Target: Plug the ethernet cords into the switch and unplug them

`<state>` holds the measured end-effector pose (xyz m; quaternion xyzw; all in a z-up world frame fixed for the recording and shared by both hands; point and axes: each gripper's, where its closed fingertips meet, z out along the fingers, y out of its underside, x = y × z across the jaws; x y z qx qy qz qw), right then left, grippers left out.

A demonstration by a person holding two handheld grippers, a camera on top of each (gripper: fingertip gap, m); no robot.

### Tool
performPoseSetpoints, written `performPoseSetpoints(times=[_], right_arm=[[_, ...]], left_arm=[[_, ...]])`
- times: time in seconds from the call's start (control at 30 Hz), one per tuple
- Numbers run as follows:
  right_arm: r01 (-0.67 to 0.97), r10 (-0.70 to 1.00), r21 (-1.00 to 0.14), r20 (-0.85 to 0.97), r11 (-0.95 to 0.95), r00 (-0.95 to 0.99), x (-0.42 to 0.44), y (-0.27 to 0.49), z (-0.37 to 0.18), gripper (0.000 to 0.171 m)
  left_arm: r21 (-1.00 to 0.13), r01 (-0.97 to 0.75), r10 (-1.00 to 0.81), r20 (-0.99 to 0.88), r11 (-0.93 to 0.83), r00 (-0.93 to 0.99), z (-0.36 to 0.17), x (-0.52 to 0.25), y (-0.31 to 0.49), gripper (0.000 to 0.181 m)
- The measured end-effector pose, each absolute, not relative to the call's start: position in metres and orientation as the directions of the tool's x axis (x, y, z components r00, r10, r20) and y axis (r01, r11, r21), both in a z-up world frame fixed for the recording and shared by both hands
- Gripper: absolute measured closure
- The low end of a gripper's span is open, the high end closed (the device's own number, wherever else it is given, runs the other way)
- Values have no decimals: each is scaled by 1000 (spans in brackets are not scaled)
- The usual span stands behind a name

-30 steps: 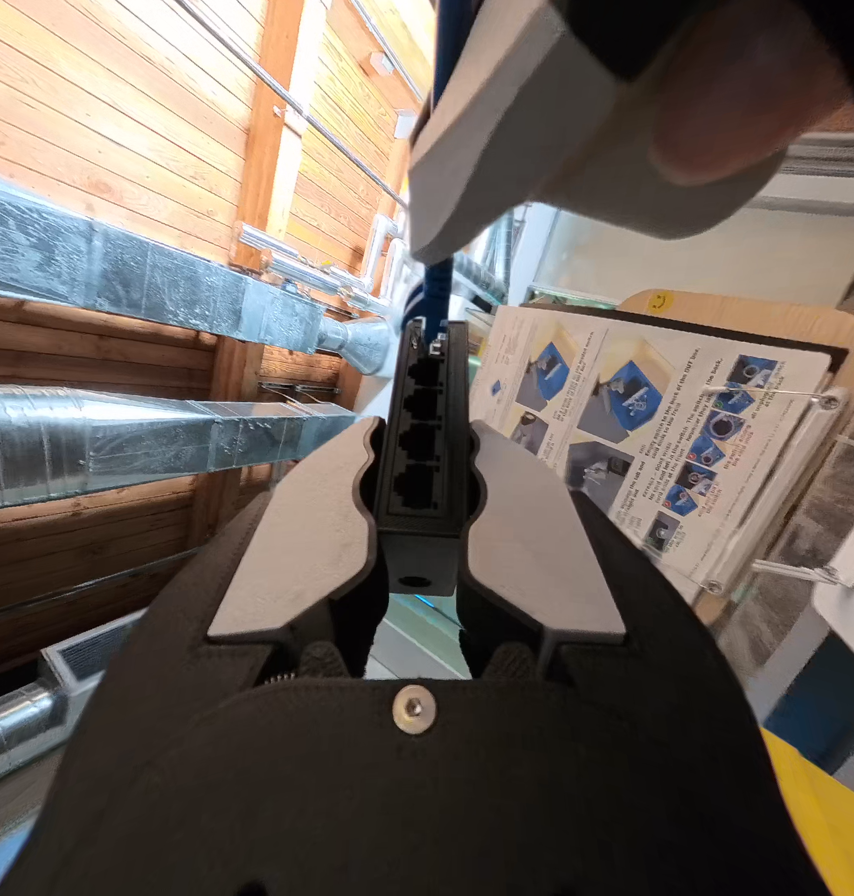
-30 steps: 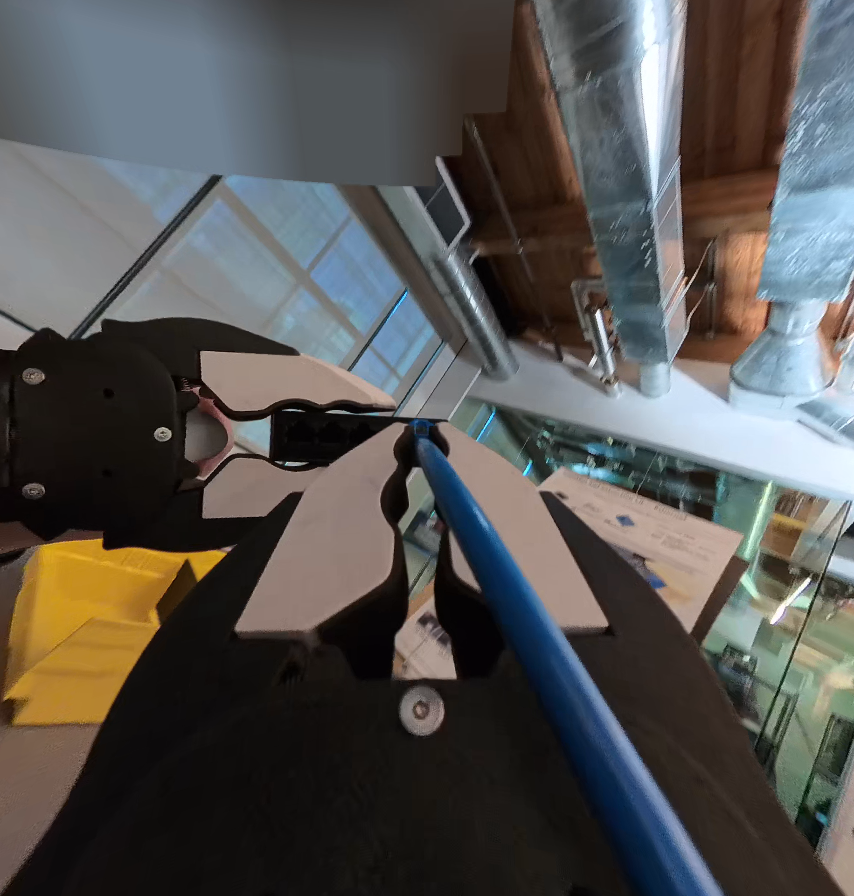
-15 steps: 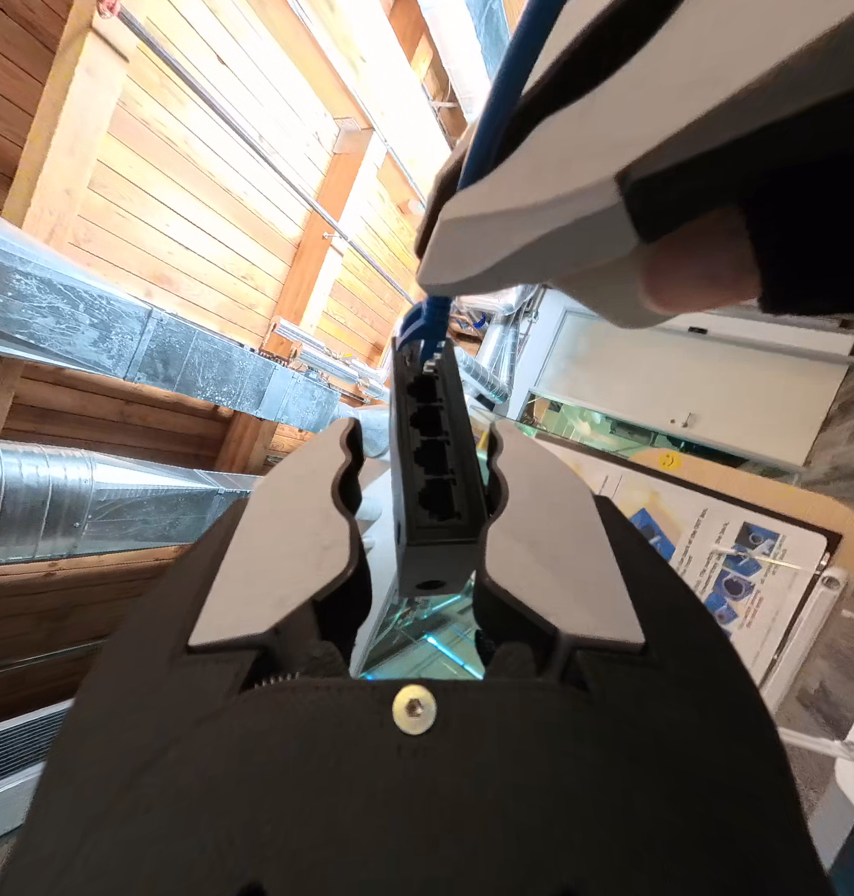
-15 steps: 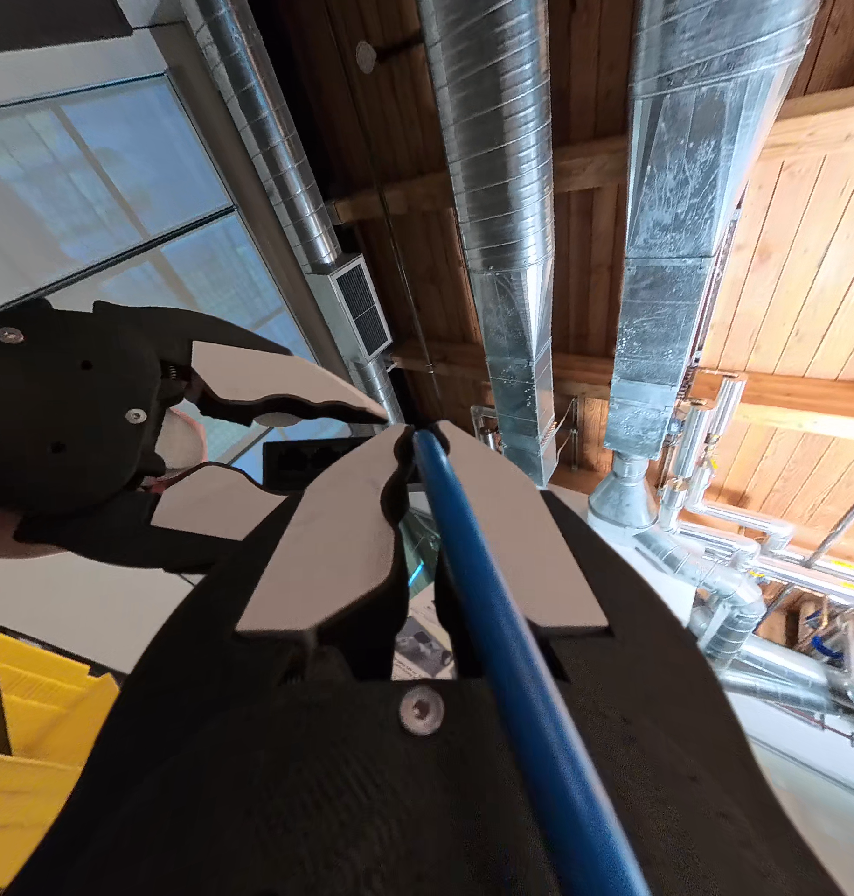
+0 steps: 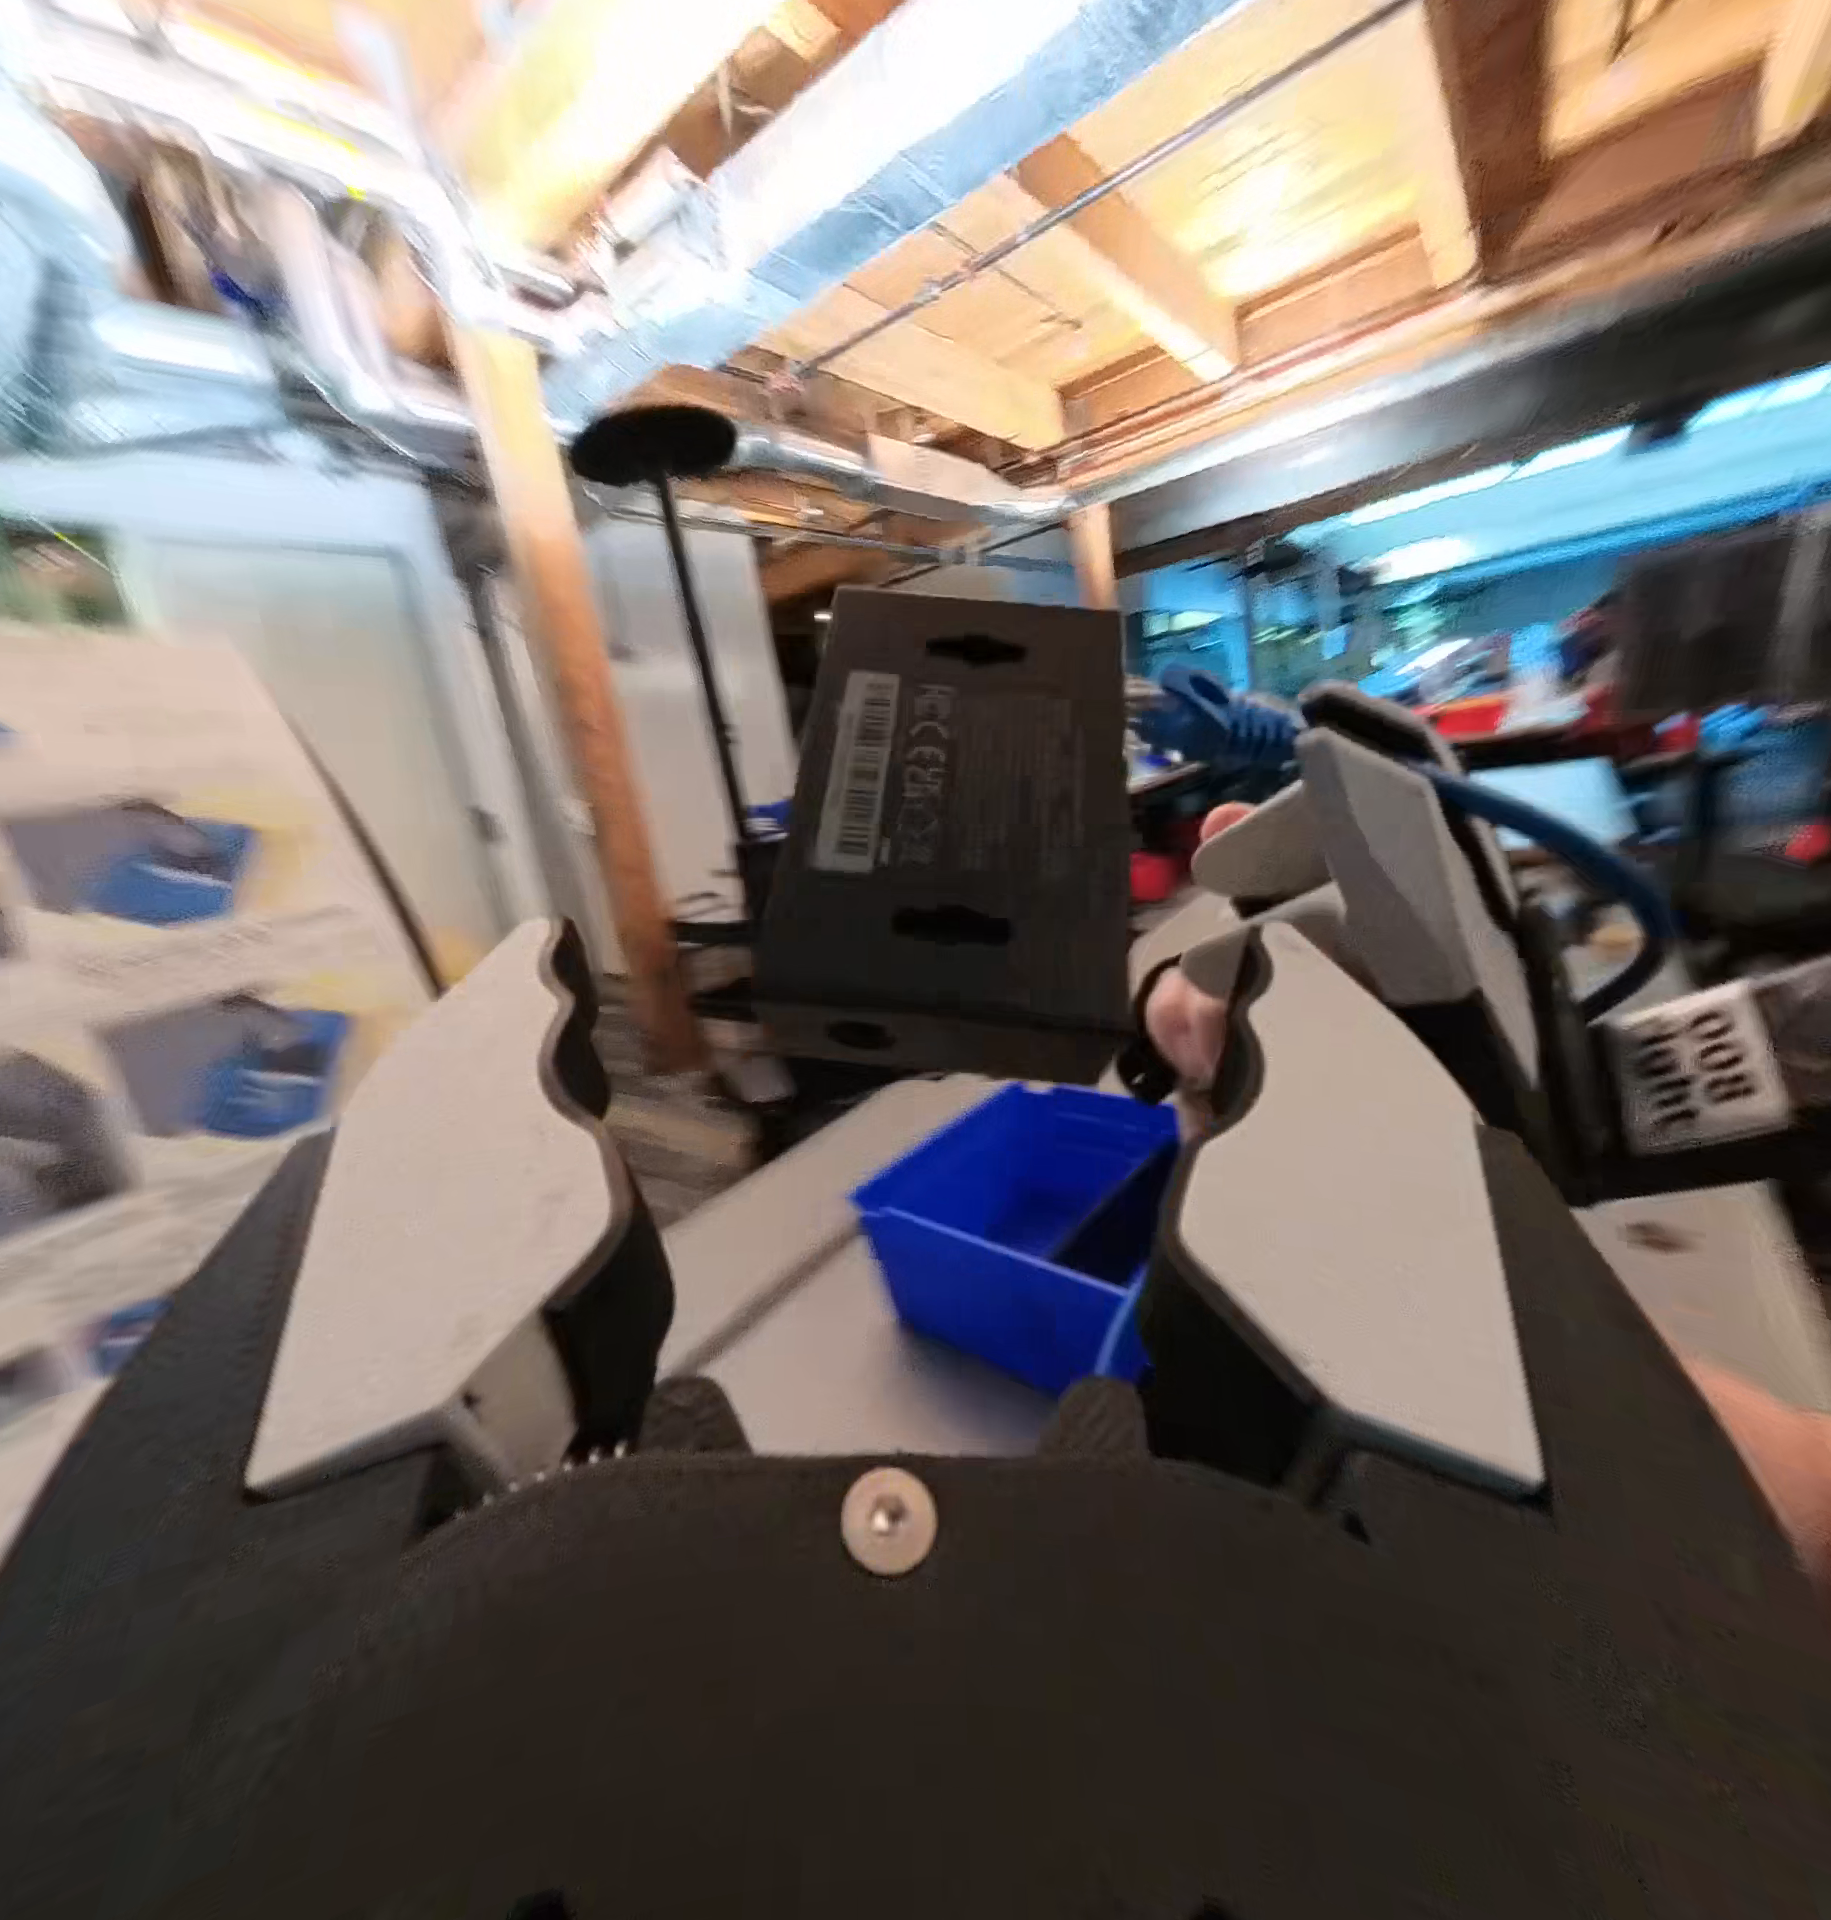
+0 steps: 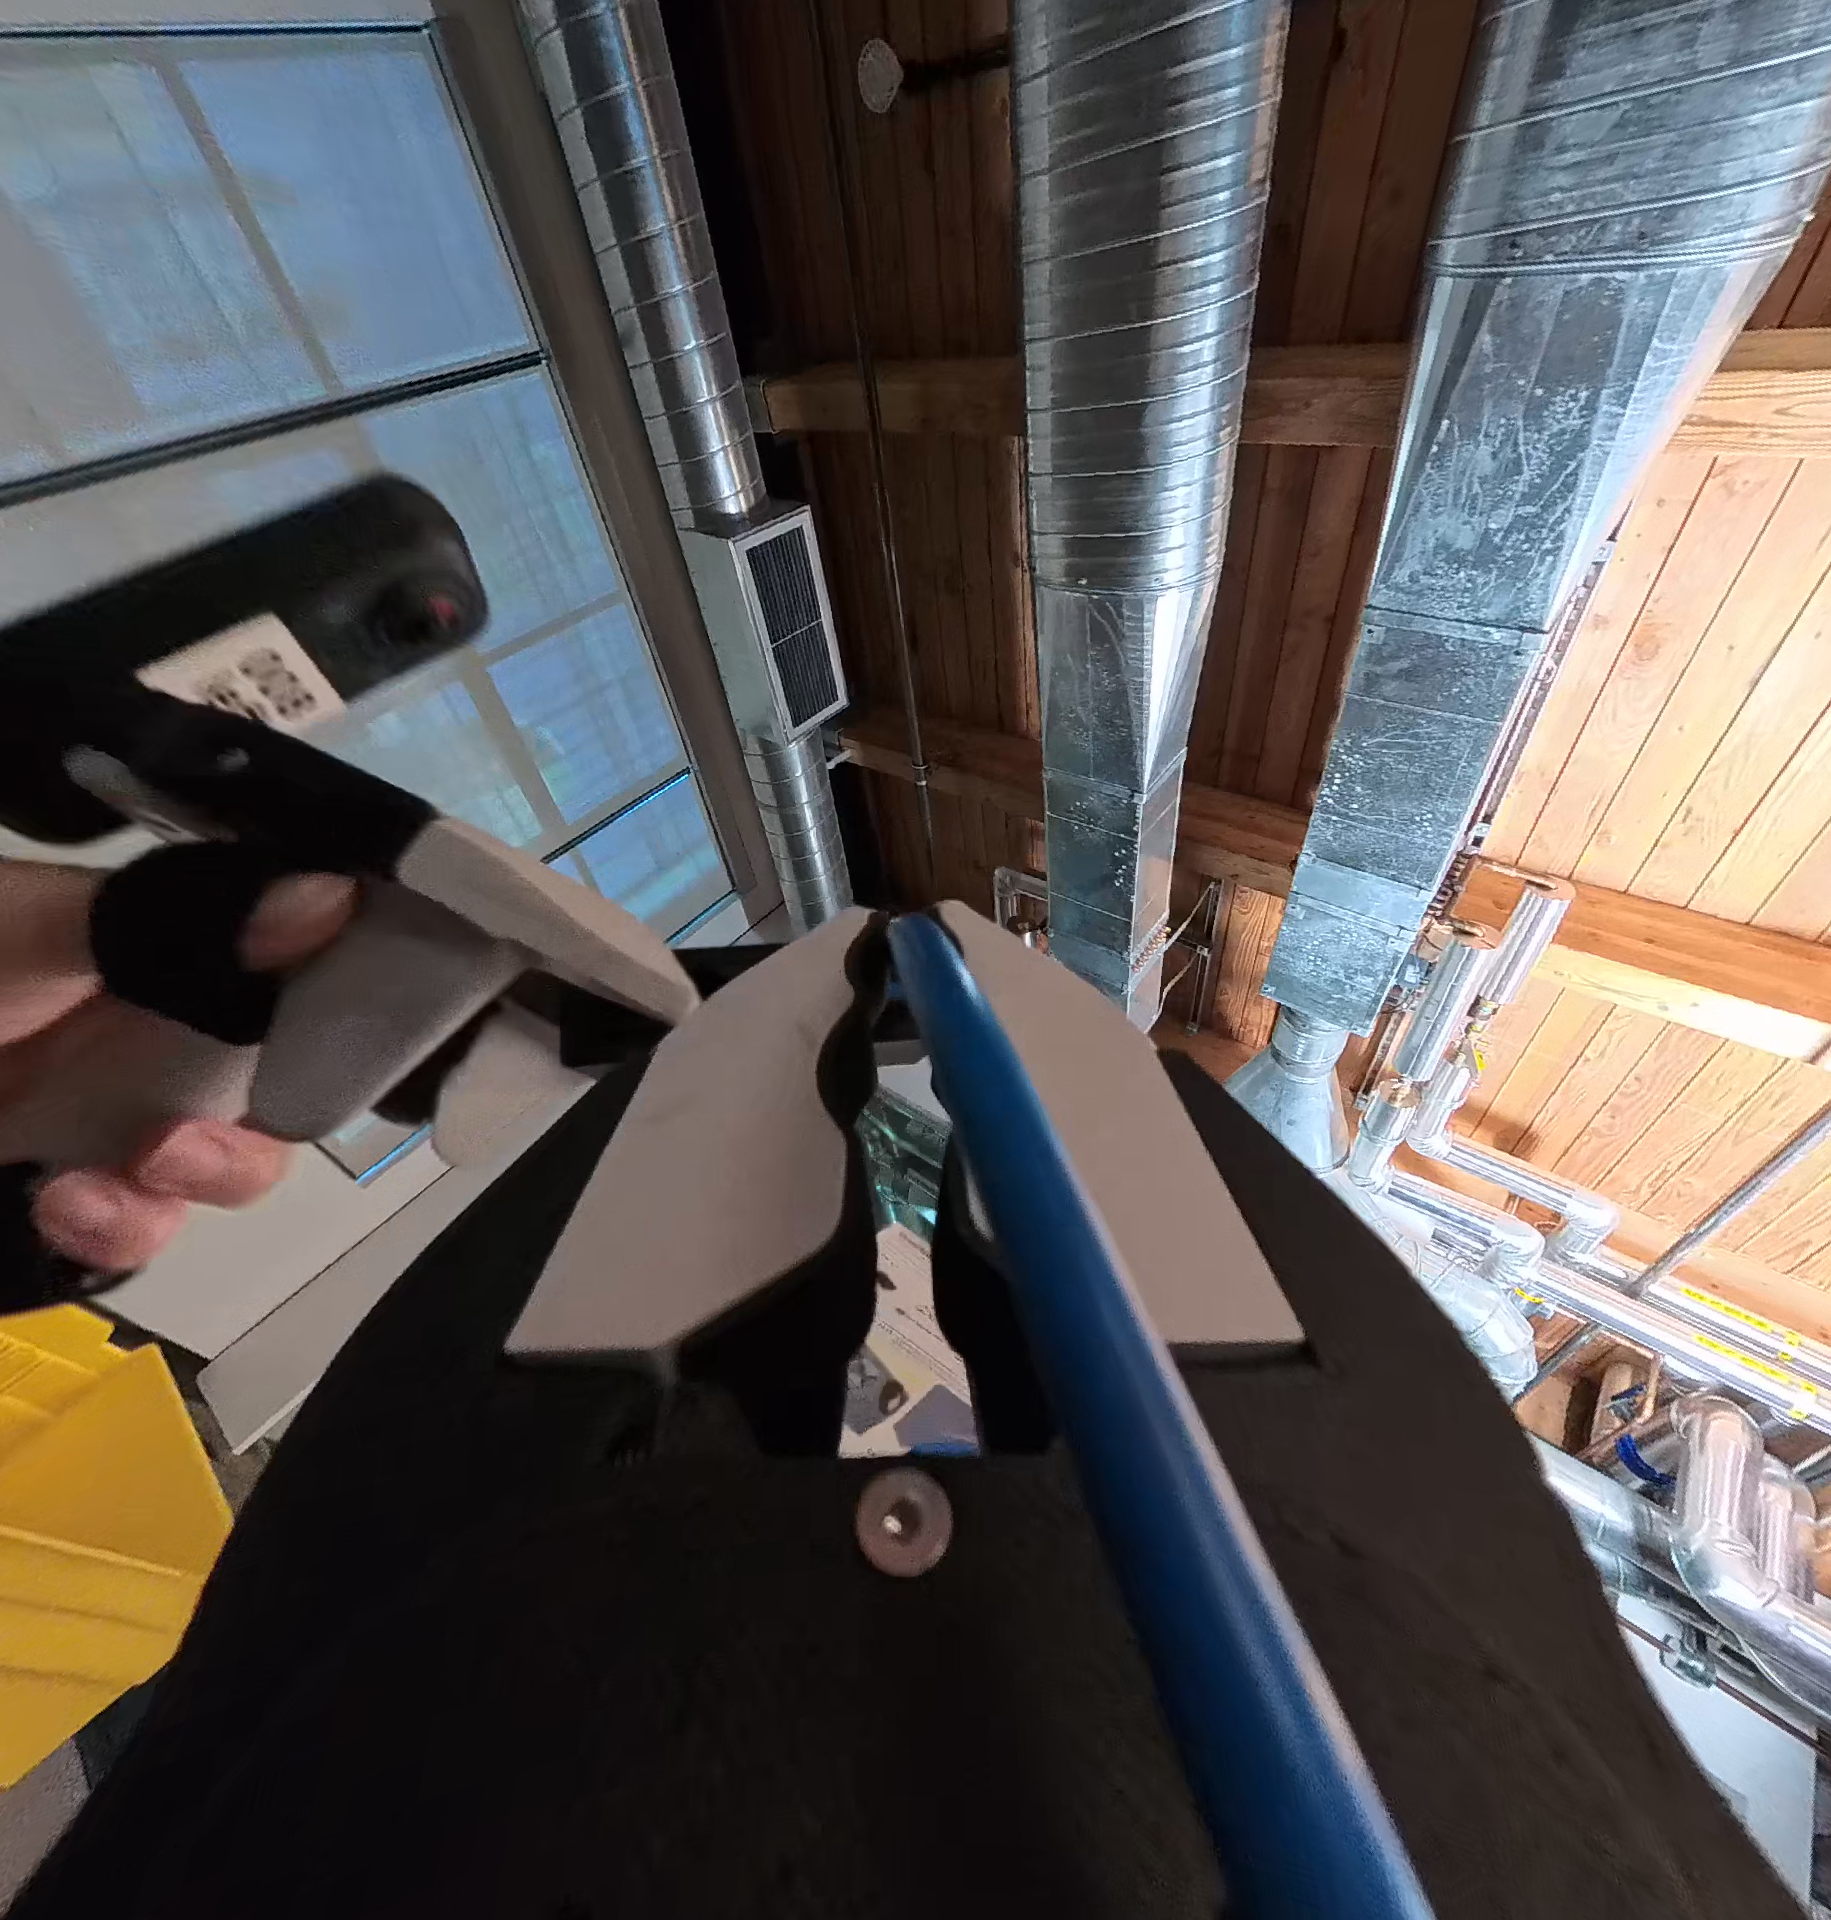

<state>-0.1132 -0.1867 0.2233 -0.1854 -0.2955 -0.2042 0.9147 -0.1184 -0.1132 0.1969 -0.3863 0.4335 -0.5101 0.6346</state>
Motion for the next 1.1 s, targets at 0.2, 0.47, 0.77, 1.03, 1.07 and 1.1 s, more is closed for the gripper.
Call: performPoseSetpoints(times=[0.2, 0.47, 0.77, 1.03, 1.07, 1.1], right_arm=[[440, -195, -268, 622, 857, 759, -121, -171, 213, 165], [287, 2, -421, 567, 860, 824, -121, -144, 201, 164], [209, 97, -490, 528, 847, 844, -120, -139, 199, 162], [165, 194, -574, 512, 802, 837, -118, -124, 191, 163], [163, 203, -586, 508, 794, 837, -117, -122, 189, 163], [153, 212, -592, 500, 792, 839, -116, -120, 188, 163]], left_arm=[[-868, 448, -971, -240, 215, 0, 195, -119, -112, 107], [-819, 434, -927, -347, 374, 144, 195, -134, -91, 108], [-830, 382, -914, -368, 406, 171, 184, -131, -87, 108], [-790, 218, -813, -515, 573, 271, 178, -134, -74, 108], [-783, 196, -798, -531, 591, 283, 178, -134, -72, 108], [-779, 172, -786, -545, 603, 290, 177, -134, -70, 108]])
